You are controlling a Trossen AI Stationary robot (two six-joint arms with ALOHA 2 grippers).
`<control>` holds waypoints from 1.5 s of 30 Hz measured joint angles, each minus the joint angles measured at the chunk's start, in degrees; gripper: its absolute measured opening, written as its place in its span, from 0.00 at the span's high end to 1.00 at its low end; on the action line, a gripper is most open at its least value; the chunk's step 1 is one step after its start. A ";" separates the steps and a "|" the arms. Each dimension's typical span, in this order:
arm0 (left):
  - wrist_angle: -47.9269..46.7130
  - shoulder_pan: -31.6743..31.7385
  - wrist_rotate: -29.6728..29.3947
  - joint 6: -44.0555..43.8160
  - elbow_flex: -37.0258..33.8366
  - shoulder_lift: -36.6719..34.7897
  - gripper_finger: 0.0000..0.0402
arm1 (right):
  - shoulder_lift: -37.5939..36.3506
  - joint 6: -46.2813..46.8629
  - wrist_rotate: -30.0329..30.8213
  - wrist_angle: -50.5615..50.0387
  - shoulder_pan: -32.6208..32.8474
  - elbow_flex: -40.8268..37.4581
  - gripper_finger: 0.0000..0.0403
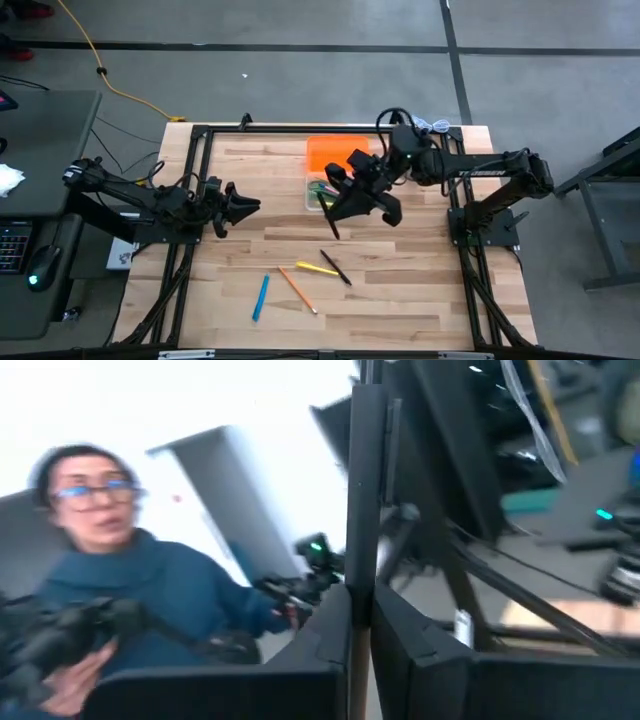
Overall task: Pick & place school supplies into a supply box
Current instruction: Put the right black pen into the supply box
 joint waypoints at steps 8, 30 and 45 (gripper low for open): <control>0.02 0.00 -0.01 1.01 0.00 0.21 0.67 | 0.00 5.90 -5.99 15.19 1.19 0.00 0.99; 0.33 0.00 -0.75 2.08 -0.02 0.18 0.67 | 0.00 6.72 -8.13 20.12 3.56 0.00 0.99; 4.10 0.00 -0.75 2.16 -0.02 0.16 0.67 | 0.00 -13.13 14.60 -16.54 0.51 -0.02 0.99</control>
